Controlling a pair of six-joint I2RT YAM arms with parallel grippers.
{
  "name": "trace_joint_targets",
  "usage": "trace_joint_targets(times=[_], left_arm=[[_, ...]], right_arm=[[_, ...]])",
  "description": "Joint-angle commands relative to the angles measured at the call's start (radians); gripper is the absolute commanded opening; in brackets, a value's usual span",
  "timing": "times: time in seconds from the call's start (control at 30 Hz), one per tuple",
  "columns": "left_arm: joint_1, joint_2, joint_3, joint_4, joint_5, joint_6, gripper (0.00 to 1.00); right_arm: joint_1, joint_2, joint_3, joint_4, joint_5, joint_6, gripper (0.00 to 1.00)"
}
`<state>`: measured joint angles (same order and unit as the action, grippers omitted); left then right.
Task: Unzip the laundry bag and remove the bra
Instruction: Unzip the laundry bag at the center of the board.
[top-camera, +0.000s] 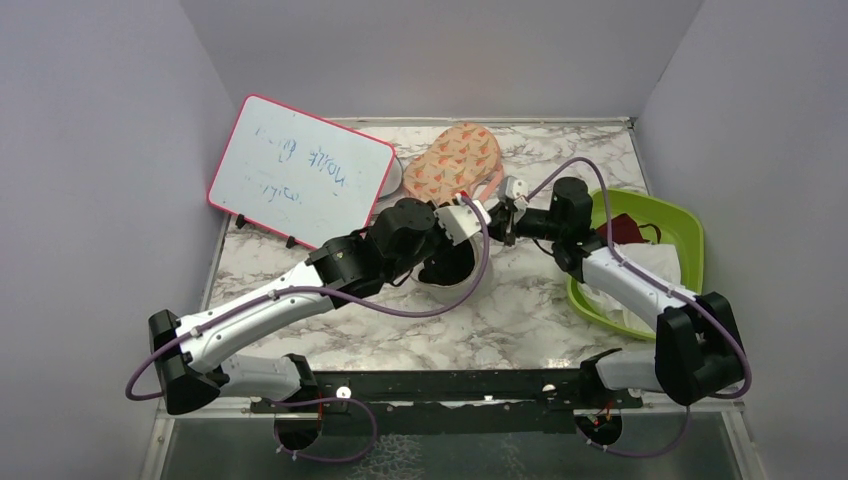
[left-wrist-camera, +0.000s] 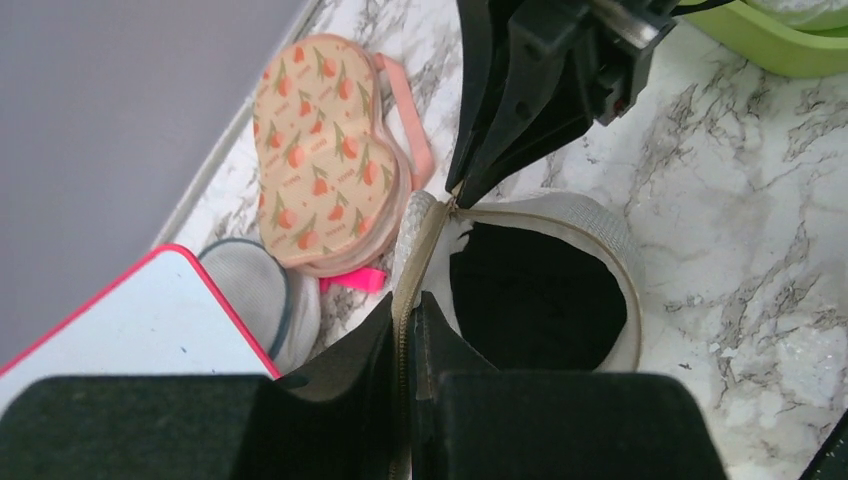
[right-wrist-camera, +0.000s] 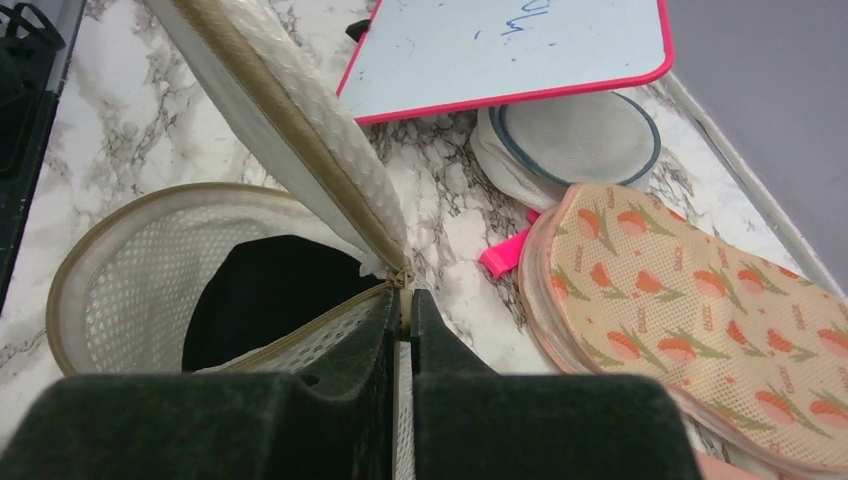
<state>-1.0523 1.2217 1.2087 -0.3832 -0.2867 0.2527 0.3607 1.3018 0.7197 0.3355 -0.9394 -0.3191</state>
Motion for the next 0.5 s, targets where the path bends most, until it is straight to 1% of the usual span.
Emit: trace_joint_targets(times=[0.0, 0.2, 0.3, 0.4, 0.43, 0.47], left_arm=[[-0.032, -0.045, 0.055, 0.028, 0.016, 0.119, 0.0], [-0.05, -0.061, 0.067, 0.027, -0.017, 0.142, 0.0], [-0.051, -0.057, 0.067, 0.023, -0.087, 0.086, 0.0], [-0.049, -0.04, 0.083, -0.01, -0.192, -0.025, 0.0], [-0.048, -0.031, 0.09, -0.032, -0.207, -0.068, 0.0], [-0.048, -0.024, 0.099, -0.055, -0.21, -0.106, 0.0]], right_arm=[[0.0, 0.055, 0.055, -0.005, -0.041, -0.024, 0.01], [0.0, 0.106, 0.115, -0.065, -0.068, -0.08, 0.01], [0.0, 0.111, 0.133, -0.091, -0.076, -0.071, 0.02], [0.0, 0.082, 0.114, -0.09, -0.034, -0.01, 0.25], [0.0, 0.067, 0.103, -0.093, -0.021, 0.005, 0.35], [0.0, 0.05, 0.09, -0.101, -0.012, 0.011, 0.75]])
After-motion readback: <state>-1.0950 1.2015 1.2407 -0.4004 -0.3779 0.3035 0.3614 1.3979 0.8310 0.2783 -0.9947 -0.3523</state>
